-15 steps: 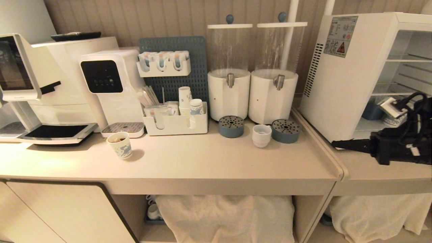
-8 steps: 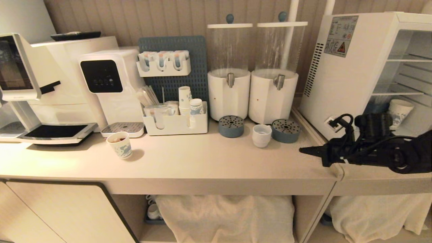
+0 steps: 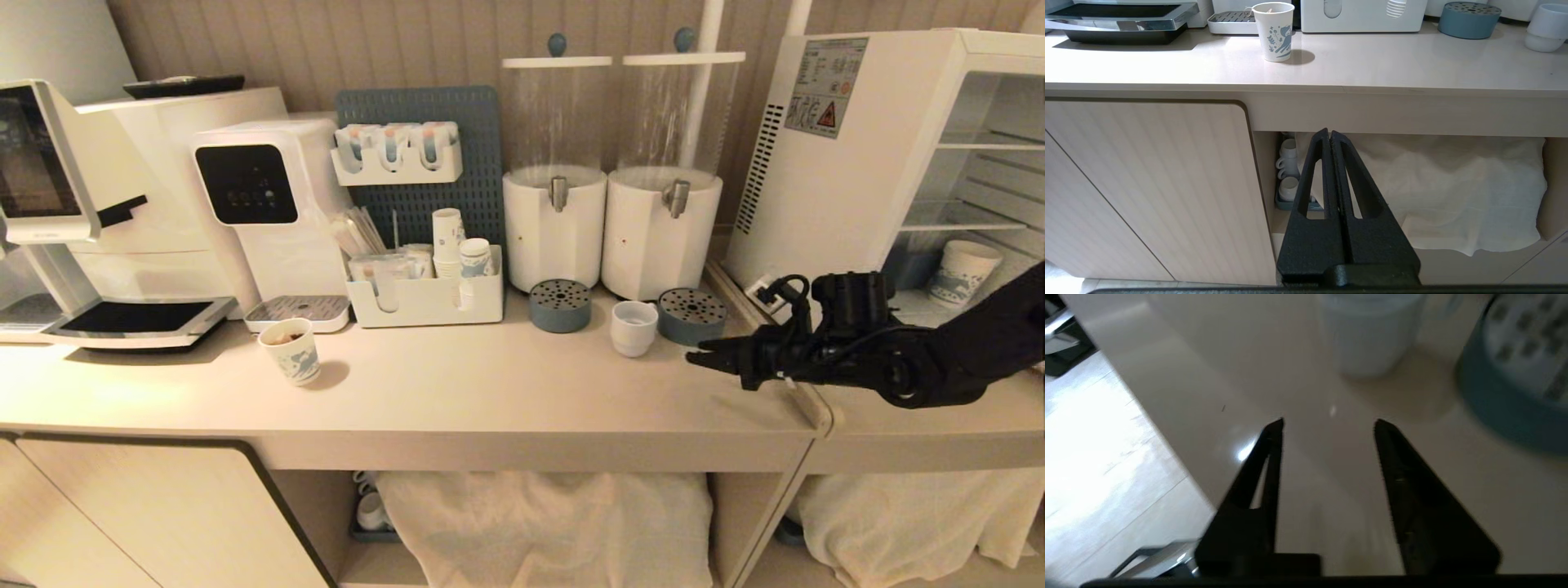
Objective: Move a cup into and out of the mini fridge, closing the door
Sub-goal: Put the ceramic cup in the freezer
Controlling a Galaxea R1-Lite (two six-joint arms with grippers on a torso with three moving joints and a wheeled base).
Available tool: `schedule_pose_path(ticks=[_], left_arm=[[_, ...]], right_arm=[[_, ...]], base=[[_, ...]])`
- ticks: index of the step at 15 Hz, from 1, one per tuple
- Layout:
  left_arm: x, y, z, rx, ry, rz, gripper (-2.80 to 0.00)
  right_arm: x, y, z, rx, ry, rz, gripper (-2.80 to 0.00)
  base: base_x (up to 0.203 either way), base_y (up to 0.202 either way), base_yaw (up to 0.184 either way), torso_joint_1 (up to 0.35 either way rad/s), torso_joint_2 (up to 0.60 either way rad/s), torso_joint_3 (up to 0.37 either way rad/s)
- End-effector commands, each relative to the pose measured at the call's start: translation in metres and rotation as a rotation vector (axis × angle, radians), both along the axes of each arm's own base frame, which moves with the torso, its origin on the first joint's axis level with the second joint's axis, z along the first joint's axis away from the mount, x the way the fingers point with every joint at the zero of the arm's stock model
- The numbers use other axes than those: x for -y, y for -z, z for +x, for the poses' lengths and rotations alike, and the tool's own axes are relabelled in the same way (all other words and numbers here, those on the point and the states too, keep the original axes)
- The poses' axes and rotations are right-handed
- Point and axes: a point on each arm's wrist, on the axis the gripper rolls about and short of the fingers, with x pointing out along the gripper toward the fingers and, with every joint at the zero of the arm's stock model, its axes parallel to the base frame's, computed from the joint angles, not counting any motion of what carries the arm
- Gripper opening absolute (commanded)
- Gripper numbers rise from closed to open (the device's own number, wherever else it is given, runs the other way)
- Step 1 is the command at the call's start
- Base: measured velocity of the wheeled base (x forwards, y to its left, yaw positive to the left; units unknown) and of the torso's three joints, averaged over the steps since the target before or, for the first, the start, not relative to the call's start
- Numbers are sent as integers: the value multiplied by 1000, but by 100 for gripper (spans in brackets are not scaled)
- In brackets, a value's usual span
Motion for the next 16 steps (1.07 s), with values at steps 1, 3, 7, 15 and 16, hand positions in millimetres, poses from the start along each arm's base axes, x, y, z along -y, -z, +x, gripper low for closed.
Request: schedule_pose_path(ticks=[1, 3, 7, 15, 16], left_arm=[[0, 0, 0, -3, -1, -3, -280], [0, 0, 0, -3, -2, -3, -280], [0, 0, 0, -1, -4, -4, -280], [0, 0, 0, -1, -4, -7, -280], [0, 0, 0, -1, -4, -7, -280]], right_arm=[[-8, 2, 12, 58, -9, -5, 0], [-13, 3, 16, 76, -4, -14, 0], [-42, 26, 34, 117, -22, -43, 0], [-43, 45, 51, 131, -28, -55, 0], [-42, 46, 52, 129, -26, -55, 0]], base=[[0, 0, 0, 0, 0, 0], [0, 0, 0, 0, 0, 0], [0, 0, 0, 0, 0, 0], [0, 0, 0, 0, 0, 0], [0, 0, 0, 0, 0, 0]])
